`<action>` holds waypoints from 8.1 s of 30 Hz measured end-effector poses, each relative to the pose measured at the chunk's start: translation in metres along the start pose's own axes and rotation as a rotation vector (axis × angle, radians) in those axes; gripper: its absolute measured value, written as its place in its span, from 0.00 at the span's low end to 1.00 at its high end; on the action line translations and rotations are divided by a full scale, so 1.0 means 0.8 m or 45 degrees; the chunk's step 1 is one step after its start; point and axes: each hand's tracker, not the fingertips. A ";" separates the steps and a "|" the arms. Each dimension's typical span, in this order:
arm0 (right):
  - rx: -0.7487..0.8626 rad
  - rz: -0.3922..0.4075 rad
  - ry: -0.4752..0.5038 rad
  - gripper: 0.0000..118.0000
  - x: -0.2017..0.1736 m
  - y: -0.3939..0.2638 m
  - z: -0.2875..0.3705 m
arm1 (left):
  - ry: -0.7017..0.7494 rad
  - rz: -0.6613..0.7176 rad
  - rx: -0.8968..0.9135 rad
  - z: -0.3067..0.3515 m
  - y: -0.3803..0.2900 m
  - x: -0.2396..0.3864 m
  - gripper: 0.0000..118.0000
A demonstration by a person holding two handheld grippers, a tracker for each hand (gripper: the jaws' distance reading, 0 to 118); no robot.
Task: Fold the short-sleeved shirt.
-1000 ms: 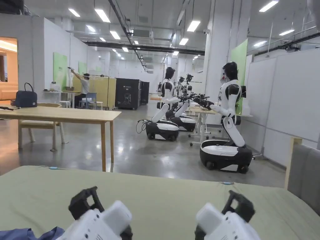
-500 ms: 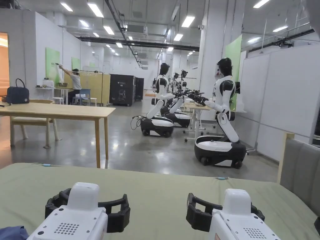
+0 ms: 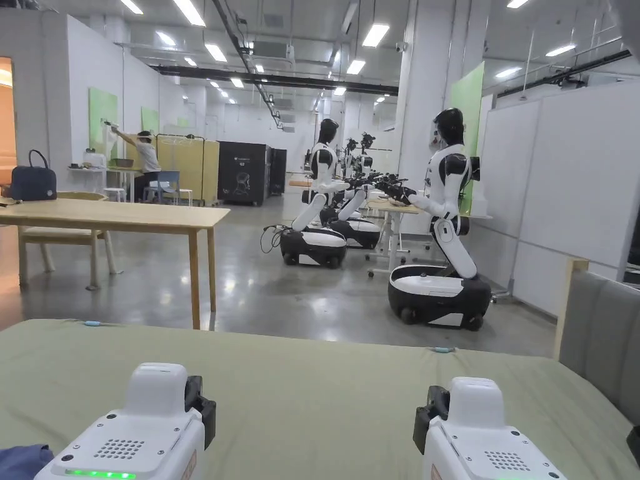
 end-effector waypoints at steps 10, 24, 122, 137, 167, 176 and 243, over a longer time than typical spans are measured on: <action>-0.037 0.040 0.152 0.01 -0.068 -0.015 -0.007 | 0.103 0.077 -0.088 0.017 -0.007 -0.064 0.00; -0.254 0.089 0.729 0.01 -0.292 -0.089 -0.048 | 0.515 0.206 -0.599 0.073 -0.114 -0.287 0.00; -0.376 0.082 0.055 0.01 0.039 -0.129 -0.040 | 0.279 -0.098 -0.869 -0.283 -0.223 -0.217 0.99; -0.832 0.196 0.174 1.00 0.165 -0.223 -0.206 | 0.168 -0.231 -0.872 -0.274 -0.181 -0.162 0.01; -0.217 0.042 0.028 0.10 0.194 0.160 -0.199 | 0.313 -0.283 -0.204 -0.200 0.159 -0.193 0.01; 0.026 0.171 -0.067 0.10 0.186 0.298 -0.214 | 0.320 -0.252 0.075 -0.253 0.309 -0.172 0.01; -0.175 -0.057 0.204 0.01 0.026 -0.120 0.031 | 0.130 -0.043 -0.612 0.012 -0.135 -0.173 0.05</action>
